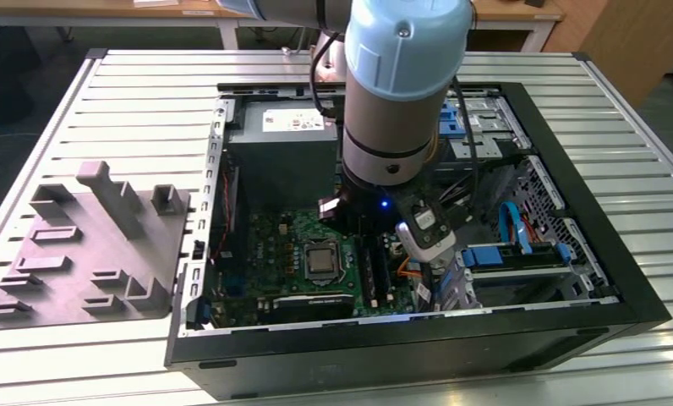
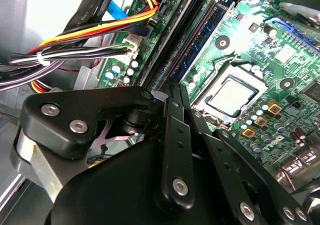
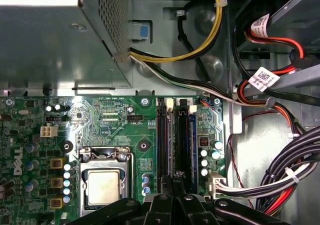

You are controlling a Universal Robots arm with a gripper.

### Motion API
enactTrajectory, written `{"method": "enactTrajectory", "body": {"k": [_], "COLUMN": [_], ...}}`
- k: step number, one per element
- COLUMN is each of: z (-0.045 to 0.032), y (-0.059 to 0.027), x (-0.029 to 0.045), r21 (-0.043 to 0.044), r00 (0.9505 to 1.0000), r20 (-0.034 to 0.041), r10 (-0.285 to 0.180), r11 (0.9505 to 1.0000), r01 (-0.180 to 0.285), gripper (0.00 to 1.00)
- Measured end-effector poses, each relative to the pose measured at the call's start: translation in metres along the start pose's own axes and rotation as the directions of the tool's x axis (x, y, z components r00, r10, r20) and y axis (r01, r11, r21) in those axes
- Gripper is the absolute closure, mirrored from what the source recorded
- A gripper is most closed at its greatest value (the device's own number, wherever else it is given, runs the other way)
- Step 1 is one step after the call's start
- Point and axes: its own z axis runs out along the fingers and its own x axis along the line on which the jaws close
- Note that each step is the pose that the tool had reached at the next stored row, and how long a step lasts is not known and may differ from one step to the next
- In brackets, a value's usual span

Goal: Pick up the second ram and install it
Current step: 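Insert the second ram into the second slot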

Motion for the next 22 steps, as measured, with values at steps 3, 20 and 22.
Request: {"method": "enactTrajectory", "body": {"k": [3, 20, 22], "z": [0.0011, 0.0044, 0.0044], "y": [0.0, -0.0002, -0.0002], "x": [0.0, 0.0002, 0.0002], "r21": [-0.0003, 0.0, 0.0], "r00": [1.0, 1.0, 1.0], "r20": [0.0001, 0.0, 0.0], "r10": [0.0, 0.0, 0.0], "r11": [1.0, 1.0, 1.0], "r01": [0.0, 0.0, 0.0], "gripper": [0.89, 0.89, 0.89]}}
